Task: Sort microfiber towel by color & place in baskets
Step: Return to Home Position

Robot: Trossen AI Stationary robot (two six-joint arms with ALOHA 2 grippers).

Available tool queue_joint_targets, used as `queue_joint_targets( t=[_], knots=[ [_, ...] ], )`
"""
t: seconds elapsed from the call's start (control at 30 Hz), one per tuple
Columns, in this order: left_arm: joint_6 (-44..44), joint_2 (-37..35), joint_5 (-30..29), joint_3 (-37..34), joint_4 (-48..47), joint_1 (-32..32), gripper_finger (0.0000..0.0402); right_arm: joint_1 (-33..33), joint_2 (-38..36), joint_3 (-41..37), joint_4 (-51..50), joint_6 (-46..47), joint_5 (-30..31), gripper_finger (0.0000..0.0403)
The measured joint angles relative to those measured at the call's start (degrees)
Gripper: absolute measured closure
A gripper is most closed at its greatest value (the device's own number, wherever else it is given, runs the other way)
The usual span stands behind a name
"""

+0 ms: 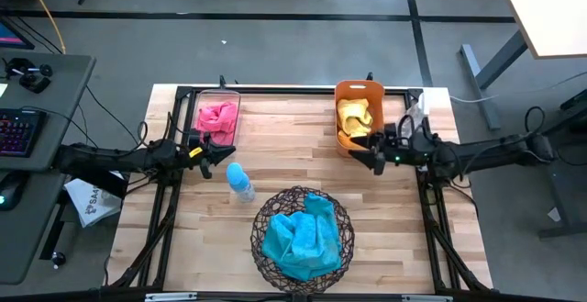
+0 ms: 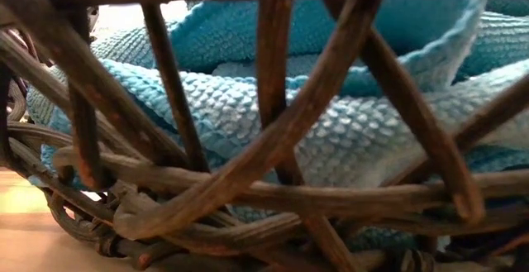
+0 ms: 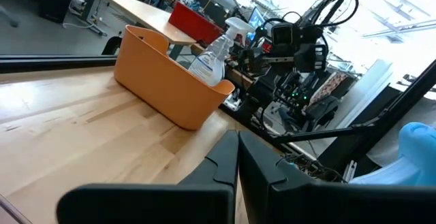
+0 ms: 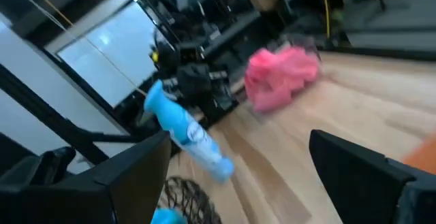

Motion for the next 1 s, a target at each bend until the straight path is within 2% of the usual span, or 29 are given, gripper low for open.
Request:
queue_joint_targets(
  t=[0.13, 0.27, 0.4, 0.53, 0.6, 0.73, 0.87, 0.93, 1.0],
  knots=[
    [-0.02, 0.0, -0.01, 0.0, 0.02, 0.0, 0.0402, -0.3, 1.21, -0.25, 5.16, -1.89, -0.67, 0.0061],
    [-0.02, 0.0, 0.0, 0.0, 0.02, 0.0, 0.0402, 0.94, -0.58, -0.26, 2.58, -2.61, -4.88, 0.0112],
    [-0.02, 0.0, -0.02, 0.0, 0.04, 0.0, 0.0402, 4.26, -3.83, -0.28, -3.91, -3.76, -6.8, 0.0215],
    [-0.02, -0.02, -0.02, 0.0, 0.03, 0.0, 0.0402, 8.4, -8.41, -0.28, -10.28, -5.53, -7.76, 0.0348],
    [-0.02, -0.02, -0.02, 0.01, 0.04, 0.0, 0.0401, 10.47, -11.01, -0.3, -12.93, -6.9, -7.55, 0.0388],
    [-0.02, -0.02, -0.02, 0.0, 0.04, 0.0, 0.0401, 14.35, -15.59, -0.3, -18.14, -8.45, -1.73, 0.0381],
    [-0.02, -0.02, -0.02, 0.02, 0.04, 0.0, 0.0401, 17.18, -18.43, -0.3, -21.83, -11.1, 2.54, 0.04],
    [-0.02, -0.01, -0.02, 0.02, 0.04, 0.0, 0.0401, 17.82, -18.96, -1.04, -20.58, -11.75, 3.03, 0.0397],
    [-0.02, 0.0, -0.02, 0.02, 0.04, 0.0, 0.0401, 17.93, -19.26, -4.3, -14.13, -11.64, 2.87, 0.0396]
  ],
)
